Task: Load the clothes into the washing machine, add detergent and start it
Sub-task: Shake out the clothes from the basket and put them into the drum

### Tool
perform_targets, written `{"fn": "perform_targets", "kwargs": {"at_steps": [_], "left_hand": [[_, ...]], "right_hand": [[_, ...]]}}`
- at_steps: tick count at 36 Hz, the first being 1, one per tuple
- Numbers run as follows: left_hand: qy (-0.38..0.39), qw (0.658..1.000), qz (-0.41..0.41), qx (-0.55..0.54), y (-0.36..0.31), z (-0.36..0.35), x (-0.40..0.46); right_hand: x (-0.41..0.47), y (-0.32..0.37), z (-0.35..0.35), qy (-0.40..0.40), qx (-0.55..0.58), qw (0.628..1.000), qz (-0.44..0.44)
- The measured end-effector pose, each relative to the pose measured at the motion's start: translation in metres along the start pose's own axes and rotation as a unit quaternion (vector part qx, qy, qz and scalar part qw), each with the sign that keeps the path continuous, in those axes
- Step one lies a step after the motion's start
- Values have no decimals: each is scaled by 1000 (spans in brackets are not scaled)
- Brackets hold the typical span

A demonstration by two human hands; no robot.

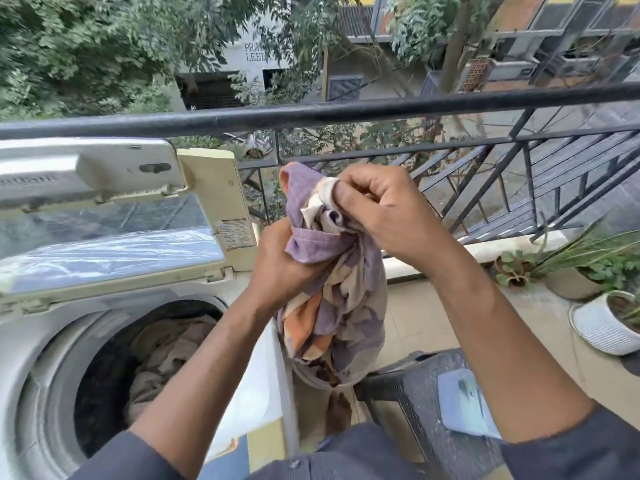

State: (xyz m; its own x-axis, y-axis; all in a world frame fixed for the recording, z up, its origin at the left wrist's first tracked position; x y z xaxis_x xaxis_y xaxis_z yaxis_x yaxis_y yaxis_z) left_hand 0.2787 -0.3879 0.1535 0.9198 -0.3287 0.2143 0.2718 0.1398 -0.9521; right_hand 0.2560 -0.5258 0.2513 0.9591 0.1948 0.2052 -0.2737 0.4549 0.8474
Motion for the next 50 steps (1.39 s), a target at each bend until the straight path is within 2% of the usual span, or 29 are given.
{"fn": "perform_targets", "kwargs": {"at_steps": [4, 7, 10, 12, 14, 18, 27, 29, 31, 33, 42, 46, 50], "left_hand": [[-19, 1000, 1, 22, 4, 2, -3], [-32, 999, -1, -4, -1, 6, -6], [-18, 999, 6, -40, -5, 7, -4], [-25, 997, 0, -72, -11, 12, -4], [-32, 995, -13, -94, -19, 18, -2], [-32, 991, -48, -120, -39, 28, 3], [-67, 983, -75, -154, -64, 53, 10], [-72, 981, -77, -161, -63, 56, 10], [-80, 979, -75, -172, -62, 56, 9], [-88, 977, -75, -178, -64, 55, 8], [-49, 985, -83, -145, -71, 47, 6], [-36, 989, -82, -115, -64, 52, 5], [-41, 993, -55, -99, -48, 58, 4]], "right_hand": [[-16, -23, 5, 4, 57, 998, -36], [-33, -59, 16, -69, 92, 991, -71], [-58, -135, 10, -112, 52, 980, -159], [-80, -197, -7, -82, -15, 966, -244], [-104, -249, -31, -19, -80, 945, -316], [-144, -301, -76, 76, -139, 902, -402], [-142, -304, -81, 53, -176, 879, -440], [-137, -302, -86, 106, -183, 875, -436], [-137, -299, -100, 193, -190, 861, -431], [-138, -295, -111, 225, -197, 851, -432], [-142, -301, -88, 75, -225, 854, -463], [-140, -294, -39, -36, -212, 858, -467], [-118, -266, 16, -116, -224, 876, -411]]}}
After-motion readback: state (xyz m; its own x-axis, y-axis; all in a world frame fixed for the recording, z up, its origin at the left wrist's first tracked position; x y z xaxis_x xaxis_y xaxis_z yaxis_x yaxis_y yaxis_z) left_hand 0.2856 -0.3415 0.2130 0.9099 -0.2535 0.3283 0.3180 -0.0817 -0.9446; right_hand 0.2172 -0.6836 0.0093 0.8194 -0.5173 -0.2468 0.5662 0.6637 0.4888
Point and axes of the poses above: each hand's wrist, its own x-axis towards the middle knuckle, its own z-axis out of the back of the hand, y = z × x, the point moved 10 cm from there along x, towards the middle knuckle, and after that the axes turned 5 degrees about y, right-handed, at the moved point
